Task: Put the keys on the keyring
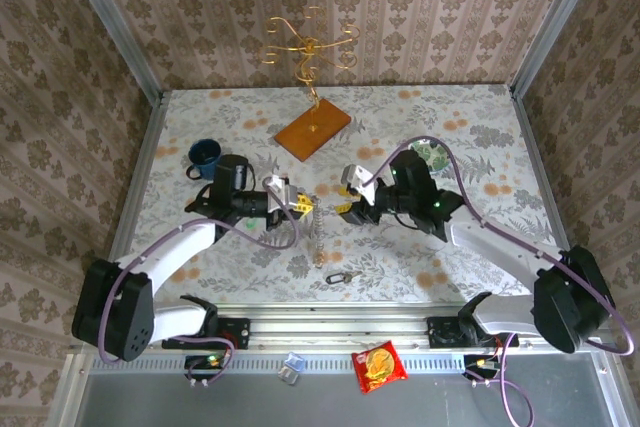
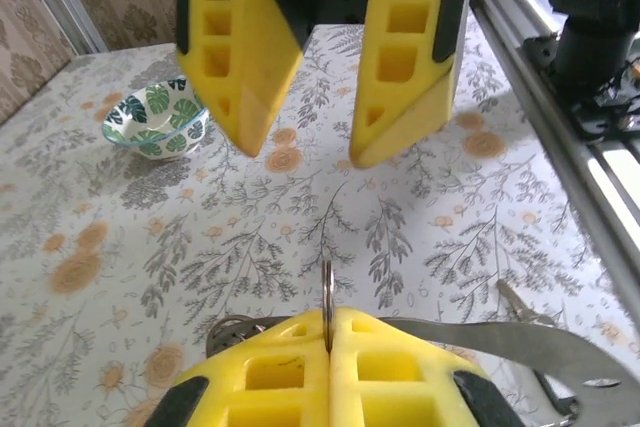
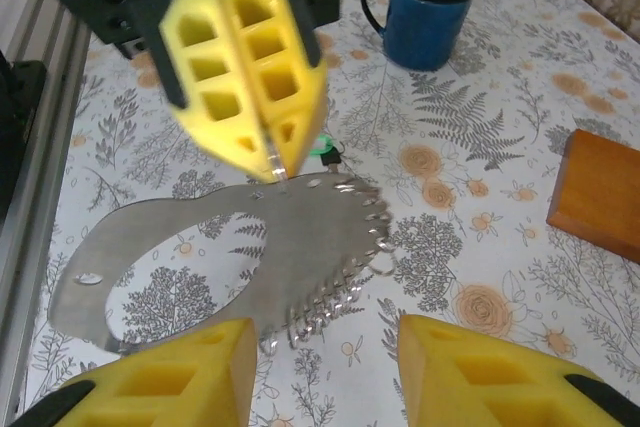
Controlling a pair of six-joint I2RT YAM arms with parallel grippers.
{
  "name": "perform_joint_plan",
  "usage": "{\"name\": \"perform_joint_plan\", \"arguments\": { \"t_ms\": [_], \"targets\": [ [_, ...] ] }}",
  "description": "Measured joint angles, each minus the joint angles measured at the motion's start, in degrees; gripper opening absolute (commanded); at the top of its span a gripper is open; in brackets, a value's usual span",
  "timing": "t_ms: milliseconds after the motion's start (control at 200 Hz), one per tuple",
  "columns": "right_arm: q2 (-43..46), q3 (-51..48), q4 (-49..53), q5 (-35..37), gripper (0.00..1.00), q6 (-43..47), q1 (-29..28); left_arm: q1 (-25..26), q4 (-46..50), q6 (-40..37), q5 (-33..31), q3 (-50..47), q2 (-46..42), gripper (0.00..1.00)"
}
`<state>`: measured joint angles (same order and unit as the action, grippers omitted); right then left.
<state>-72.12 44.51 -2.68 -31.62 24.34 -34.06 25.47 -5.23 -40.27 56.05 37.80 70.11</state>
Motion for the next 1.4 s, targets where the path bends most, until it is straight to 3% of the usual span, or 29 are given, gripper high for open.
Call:
{"name": "perform_joint_plan", "arguments": {
  "t_ms": [470,1010,1215,1400],
  "targets": [
    [-2.71,0.11,-3.58,3.45,0.29,7.28,-5.18,3.02,-5.44,-8.92,-5.53,-3.74,-4.31,0.00],
    [-3.91,0.11,-7.96,4.48,0.26,8.70,-6.49,3.39,-6.78,-9.55,-5.77,-4.09,-4.39,0.00],
    [-3.58,-0.52,-9.84,6.47,0.26,8.68,-6.62,3.39,-6.84,-8.39,-7.10,-4.09,-4.52,0.00],
    [0.57,-2.60,-8.98,8.28,0.26,7.52,-6.62,5.20,-6.67,0.39,-14.95,-4.07,-6.14,0.00]
  ]
}}
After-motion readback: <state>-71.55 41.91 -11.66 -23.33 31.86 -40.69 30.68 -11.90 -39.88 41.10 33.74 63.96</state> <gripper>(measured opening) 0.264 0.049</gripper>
